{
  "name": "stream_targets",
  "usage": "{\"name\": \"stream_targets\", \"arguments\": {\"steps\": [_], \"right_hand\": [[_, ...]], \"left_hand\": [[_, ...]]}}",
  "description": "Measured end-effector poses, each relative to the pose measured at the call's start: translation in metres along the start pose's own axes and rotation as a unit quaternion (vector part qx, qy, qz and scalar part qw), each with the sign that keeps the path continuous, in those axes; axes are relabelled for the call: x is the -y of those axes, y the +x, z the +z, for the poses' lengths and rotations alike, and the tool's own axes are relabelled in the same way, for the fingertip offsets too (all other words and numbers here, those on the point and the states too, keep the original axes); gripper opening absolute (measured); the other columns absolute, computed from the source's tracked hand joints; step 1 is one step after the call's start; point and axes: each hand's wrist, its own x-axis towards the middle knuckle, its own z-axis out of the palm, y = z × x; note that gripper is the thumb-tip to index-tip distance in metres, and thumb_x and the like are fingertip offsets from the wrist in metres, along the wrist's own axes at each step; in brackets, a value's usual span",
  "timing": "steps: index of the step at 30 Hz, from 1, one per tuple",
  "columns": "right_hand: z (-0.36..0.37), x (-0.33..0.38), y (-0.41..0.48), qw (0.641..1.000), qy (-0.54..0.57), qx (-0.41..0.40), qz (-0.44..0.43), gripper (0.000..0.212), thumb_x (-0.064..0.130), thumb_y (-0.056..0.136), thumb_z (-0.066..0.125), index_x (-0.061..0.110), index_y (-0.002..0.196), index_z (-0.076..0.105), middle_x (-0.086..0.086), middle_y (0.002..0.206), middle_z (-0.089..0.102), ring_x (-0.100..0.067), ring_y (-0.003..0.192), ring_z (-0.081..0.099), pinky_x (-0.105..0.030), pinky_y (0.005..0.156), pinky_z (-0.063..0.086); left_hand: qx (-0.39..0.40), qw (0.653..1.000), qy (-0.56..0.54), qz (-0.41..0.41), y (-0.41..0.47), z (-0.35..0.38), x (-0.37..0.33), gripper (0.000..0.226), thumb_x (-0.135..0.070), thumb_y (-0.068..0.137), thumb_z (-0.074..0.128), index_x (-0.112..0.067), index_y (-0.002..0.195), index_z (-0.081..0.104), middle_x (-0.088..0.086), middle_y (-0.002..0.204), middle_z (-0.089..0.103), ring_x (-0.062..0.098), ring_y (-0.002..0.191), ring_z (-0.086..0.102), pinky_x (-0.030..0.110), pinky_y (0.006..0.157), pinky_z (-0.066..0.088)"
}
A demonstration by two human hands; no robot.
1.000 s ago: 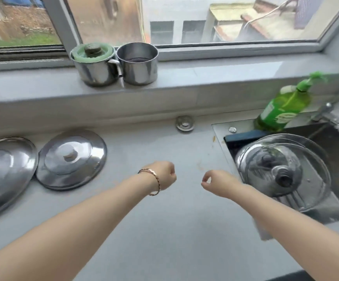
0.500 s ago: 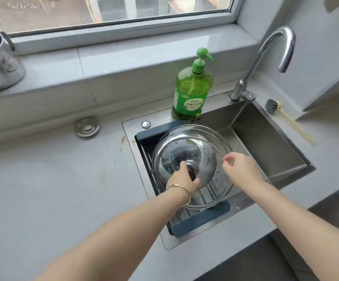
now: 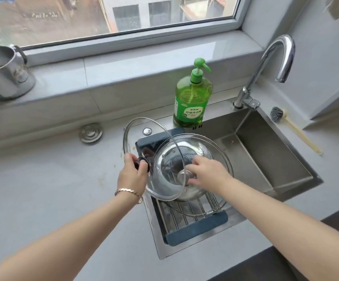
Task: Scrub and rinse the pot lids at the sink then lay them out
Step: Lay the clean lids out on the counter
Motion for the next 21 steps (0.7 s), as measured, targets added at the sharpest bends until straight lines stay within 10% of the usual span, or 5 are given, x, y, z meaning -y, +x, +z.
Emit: {"name": "stream_targets", "arguments": {"steps": [2,6,12,21], "right_hand": [[0.013,0.015,0.013,0.99,-0.09,0.052,-0.097,0.042,0.033,0.046,0.09,0.012,0.075,0.069,-0.007,0.079,0.058,-0.024,0.063,0.059,-0.027,0.049,0.04],[0.023,0.017,0.029,0.965,-0.174,0.111,-0.162,0.024,0.026,0.09,0.057,0.013,0.109,0.064,-0.01,0.12,0.047,-0.026,0.106,0.047,-0.035,0.08,0.039],[0.015,0.005,0.038,0.902,-0.259,0.183,-0.293,0.032,0.035,0.088,0.058,0.013,0.11,0.063,-0.007,0.131,0.043,-0.024,0.113,0.042,-0.034,0.089,0.039],[0.039,-0.008,0.038,0.921,-0.141,-0.032,-0.363,0.02,0.028,0.068,0.082,0.021,0.069,0.063,0.008,0.074,0.066,-0.016,0.082,0.063,-0.023,0.068,0.048]], "left_hand": [[-0.017,1.0,0.01,-0.017,0.006,-0.01,0.006,0.014,-0.025,0.094,0.042,-0.011,0.097,0.039,0.011,0.077,0.056,0.029,0.068,0.049,0.032,0.056,0.032],[-0.031,0.999,0.017,-0.038,0.006,-0.025,0.024,0.015,-0.026,0.093,0.044,-0.012,0.096,0.04,0.015,0.083,0.06,0.033,0.073,0.053,0.033,0.061,0.035],[-0.021,0.998,0.025,-0.046,0.001,-0.035,0.039,0.015,-0.026,0.093,0.046,-0.013,0.097,0.041,0.014,0.082,0.059,0.035,0.071,0.056,0.032,0.06,0.037],[-0.013,0.998,0.017,-0.053,-0.005,-0.045,0.046,0.014,-0.027,0.092,0.048,-0.015,0.096,0.042,0.008,0.074,0.055,0.031,0.064,0.056,0.042,0.063,0.053]]}}
